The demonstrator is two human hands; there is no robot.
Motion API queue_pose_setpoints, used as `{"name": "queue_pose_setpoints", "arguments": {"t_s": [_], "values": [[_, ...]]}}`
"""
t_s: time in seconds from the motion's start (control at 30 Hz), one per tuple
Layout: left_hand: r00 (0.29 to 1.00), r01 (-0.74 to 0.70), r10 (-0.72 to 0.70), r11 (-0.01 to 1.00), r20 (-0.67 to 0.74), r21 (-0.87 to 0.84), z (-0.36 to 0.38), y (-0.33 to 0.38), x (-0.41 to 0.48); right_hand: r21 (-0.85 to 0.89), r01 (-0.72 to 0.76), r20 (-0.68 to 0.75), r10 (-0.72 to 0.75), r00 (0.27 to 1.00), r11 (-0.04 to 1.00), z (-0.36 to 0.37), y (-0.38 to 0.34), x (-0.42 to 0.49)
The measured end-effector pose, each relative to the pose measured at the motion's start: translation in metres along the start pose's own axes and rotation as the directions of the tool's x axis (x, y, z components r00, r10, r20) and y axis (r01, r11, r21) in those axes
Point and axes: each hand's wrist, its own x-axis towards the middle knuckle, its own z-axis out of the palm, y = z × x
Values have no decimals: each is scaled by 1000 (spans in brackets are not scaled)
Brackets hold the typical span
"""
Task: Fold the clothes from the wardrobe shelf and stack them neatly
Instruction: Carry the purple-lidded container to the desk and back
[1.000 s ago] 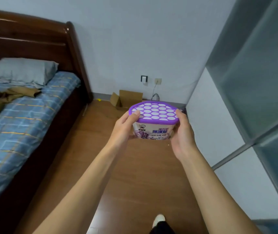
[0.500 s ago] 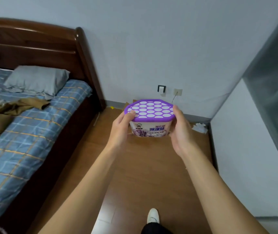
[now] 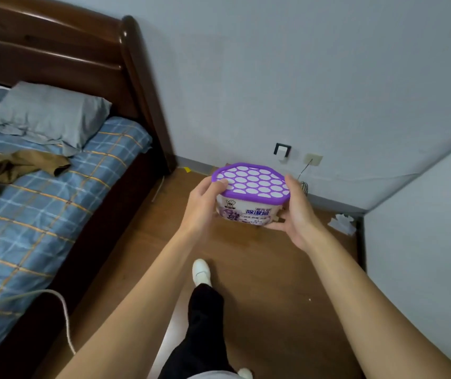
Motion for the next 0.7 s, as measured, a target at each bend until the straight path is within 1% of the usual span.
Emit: {"name": "queue_pose_setpoints", "arguments": {"t_s": [0.1,0.2,0.33,0.43,0.57,0.7], "values": [[1000,3,-3,1000,25,28,-7,-4,76,-36,-67,-26,66,997,997,10,-12,62],[997,19,-22,999,78,40,-11,-4,154,-18,-60,-109,58,992,998,23,-28,124],[990,86,-84,996,114,-11,-11,-4,247,24,-55,-214,59,975,998,40,-49,201],[982,137,-137,990,130,7,-6,-3,305,61,-64,-280,78,957,996,49,-57,255],[958,233,-241,970,152,73,-3,-25,379,82,-117,-378,140,915,990,57,-46,331],[945,287,-298,953,136,91,-4,-80,444,48,-173,-394,178,902,984,53,-9,412]]}}
